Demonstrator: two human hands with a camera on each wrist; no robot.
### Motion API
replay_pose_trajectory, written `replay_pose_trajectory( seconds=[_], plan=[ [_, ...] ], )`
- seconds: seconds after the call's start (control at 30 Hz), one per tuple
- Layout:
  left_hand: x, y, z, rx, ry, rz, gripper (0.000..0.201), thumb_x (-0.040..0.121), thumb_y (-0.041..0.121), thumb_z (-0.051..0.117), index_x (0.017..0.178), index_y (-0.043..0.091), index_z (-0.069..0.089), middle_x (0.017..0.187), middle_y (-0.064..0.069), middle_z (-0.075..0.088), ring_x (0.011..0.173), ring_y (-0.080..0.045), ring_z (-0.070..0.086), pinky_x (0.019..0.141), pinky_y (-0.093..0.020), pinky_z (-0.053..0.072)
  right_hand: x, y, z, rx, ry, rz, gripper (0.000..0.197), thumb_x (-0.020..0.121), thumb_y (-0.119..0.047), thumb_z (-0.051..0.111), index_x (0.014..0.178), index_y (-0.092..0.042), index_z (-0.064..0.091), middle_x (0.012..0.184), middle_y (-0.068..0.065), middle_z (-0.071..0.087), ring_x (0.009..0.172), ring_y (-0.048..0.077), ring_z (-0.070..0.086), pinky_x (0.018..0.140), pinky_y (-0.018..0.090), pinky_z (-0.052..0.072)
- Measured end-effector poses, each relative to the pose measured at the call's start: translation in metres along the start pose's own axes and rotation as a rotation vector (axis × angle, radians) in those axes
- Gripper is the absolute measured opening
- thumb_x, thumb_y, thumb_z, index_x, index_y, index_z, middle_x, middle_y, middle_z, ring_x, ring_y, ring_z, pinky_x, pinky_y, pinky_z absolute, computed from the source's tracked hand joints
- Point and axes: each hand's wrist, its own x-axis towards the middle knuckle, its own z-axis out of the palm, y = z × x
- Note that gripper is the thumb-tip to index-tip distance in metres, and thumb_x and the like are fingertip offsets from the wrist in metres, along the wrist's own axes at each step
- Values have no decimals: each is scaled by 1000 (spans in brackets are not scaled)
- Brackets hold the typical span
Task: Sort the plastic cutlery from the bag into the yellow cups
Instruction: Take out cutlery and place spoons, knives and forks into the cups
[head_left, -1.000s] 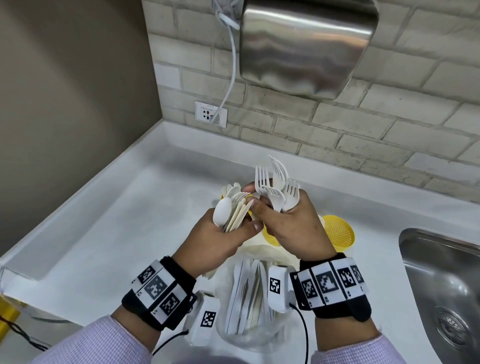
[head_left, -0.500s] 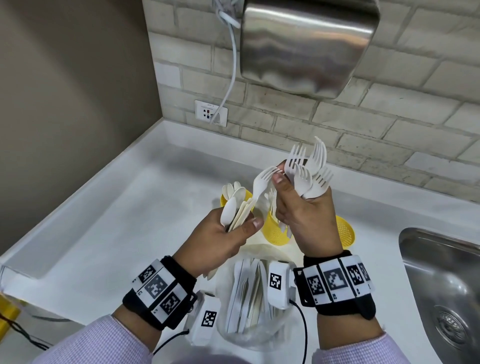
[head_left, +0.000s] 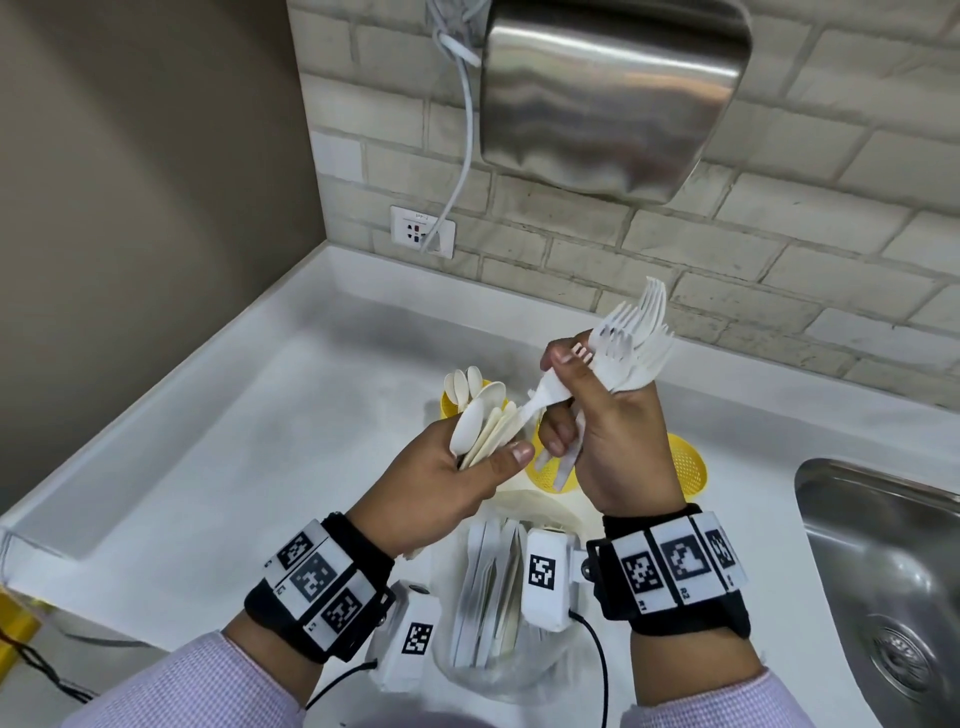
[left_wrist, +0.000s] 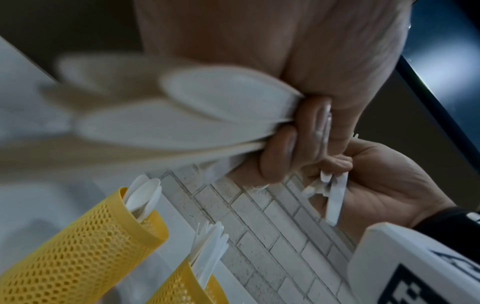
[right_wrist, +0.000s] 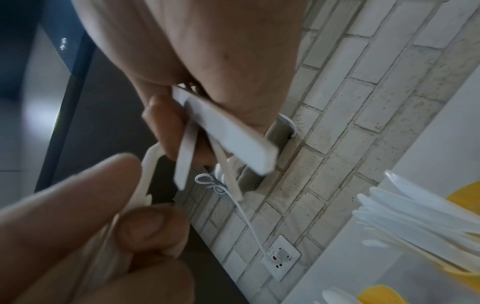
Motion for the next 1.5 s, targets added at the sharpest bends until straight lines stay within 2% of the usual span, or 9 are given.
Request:
replay_pose_trajectory(
  seconds=[0.07,0.17,0.3,0.53,0.73,1.03,1.27,1.37,1.5],
  plan=[
    [0,-1,0,-13,-2,-14,27,93,40,68,84,16,59,55,13,39,46,-7,35,47,-17,32,1,0,-3,13,25,-28,20,95,-18,61,95,1,55,89,13,62,40,19,42,44,28,42],
    [0,-2,1,-26,-4,-31,34,99,33,67,68,33,54,56,11,37,48,-10,31,47,-19,30,3,-1,-6,37,69,-54,15,102,-15,56,89,-10,59,85,14,68,54,28,60,60,39,54],
    [2,-3,1,-63,-16,-30,31,95,40,65,73,25,50,57,12,35,50,-13,27,46,-21,28,3,-7,-7,162,133,-87,18,106,-12,47,94,-6,59,74,12,67,81,38,71,83,53,57],
    [3,-1,3,-203,-39,-25,29,101,40,56,80,19,59,63,-1,22,52,-13,18,44,-23,19,1,-27,-8,311,386,-262,11,109,-21,46,111,-11,40,68,7,46,50,25,57,60,39,54],
    [3,-1,-1,-345,-41,-31,40,100,49,46,89,14,62,68,-6,20,53,-17,21,50,-24,27,-8,-41,-4,226,372,-322,20,106,-18,54,91,-17,40,63,-1,24,42,12,22,45,21,28],
    [8,3,-7,-521,-41,-75,35,100,44,49,83,15,57,66,0,27,50,-14,27,52,-22,31,-12,-31,13,281,322,-253,30,109,-22,46,84,-10,54,57,3,46,44,15,42,48,26,36],
    [8,-1,-4,-474,20,-119,44,102,50,51,71,20,45,69,0,41,57,-19,45,56,-29,34,-16,-19,26,-76,246,-401,25,106,-30,51,84,-21,60,58,-9,42,49,18,39,59,39,39],
    [8,0,-5,-487,-16,-108,40,101,50,50,80,16,55,70,-2,40,54,-17,40,53,-28,33,-16,-16,28,-140,205,-419,21,98,-40,64,90,-21,62,61,-9,43,52,18,39,60,38,37],
    [7,-3,-7,-494,-25,-97,32,100,43,51,103,13,63,71,-1,36,54,-14,26,52,-26,24,-14,-20,31,17,224,-328,32,99,-25,59,69,-32,63,55,-11,40,45,11,32,50,28,31]
  ],
)
